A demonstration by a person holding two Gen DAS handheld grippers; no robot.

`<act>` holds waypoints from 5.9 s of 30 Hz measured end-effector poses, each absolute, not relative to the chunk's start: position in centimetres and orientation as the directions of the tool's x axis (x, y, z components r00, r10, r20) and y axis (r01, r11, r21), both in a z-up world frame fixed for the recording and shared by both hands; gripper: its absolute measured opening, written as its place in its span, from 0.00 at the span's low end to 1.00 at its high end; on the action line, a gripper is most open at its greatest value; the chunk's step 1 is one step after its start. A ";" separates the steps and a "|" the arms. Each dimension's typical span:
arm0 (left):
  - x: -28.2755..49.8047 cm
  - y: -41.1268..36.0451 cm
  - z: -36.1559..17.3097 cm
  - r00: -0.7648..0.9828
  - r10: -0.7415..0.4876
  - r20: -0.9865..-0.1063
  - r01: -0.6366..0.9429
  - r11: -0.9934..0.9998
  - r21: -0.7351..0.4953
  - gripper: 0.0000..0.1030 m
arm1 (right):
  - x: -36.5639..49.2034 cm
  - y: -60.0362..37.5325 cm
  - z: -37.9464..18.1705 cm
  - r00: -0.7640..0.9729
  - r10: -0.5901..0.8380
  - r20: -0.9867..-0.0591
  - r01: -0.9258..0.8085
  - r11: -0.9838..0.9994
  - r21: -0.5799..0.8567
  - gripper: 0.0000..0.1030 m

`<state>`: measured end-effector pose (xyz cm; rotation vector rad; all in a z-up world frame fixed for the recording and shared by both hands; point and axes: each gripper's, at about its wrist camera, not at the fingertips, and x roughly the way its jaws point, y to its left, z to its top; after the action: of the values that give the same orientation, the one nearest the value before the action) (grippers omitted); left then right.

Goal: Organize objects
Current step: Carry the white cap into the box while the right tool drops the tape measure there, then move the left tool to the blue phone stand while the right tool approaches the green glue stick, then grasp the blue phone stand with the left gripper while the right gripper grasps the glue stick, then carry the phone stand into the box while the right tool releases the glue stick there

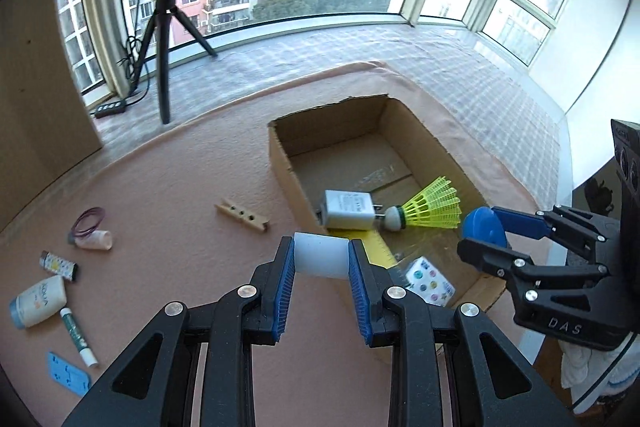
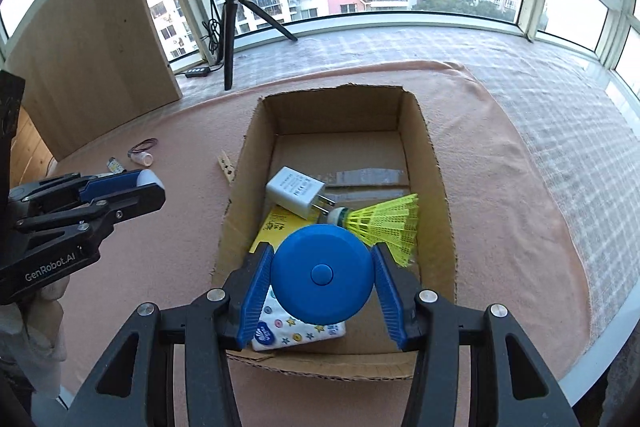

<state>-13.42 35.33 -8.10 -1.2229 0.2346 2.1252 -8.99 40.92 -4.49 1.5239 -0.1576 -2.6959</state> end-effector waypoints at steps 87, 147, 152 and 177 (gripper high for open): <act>-12.1 -0.1 -16.1 -0.436 0.171 -0.883 -0.113 -0.984 -0.134 0.54 | -18.0 9.7 -11.1 -0.274 -0.358 -0.892 0.352 -0.901 0.254 0.59; -15.0 16.0 -10.8 -0.441 0.302 -0.845 -0.304 -0.936 -0.176 0.38 | -10.7 26.4 -6.0 -0.467 -0.288 -0.836 0.261 -0.948 0.181 0.13; -15.8 22.5 -9.1 -0.436 0.363 -0.824 -0.403 -0.897 -0.182 0.38 | -10.0 30.8 -4.7 -0.507 -0.251 -0.825 0.190 -0.966 0.177 0.14; -16.6 40.5 -9.2 -0.322 0.441 -0.838 -0.621 -0.766 -0.165 0.39 | -7.8 41.4 -5.5 -0.519 -0.146 -0.842 0.002 -0.985 0.170 0.14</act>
<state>-16.59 40.52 -9.17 -1.2574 0.2445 2.1136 -7.82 41.39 -5.50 1.4941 -0.2263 -2.6564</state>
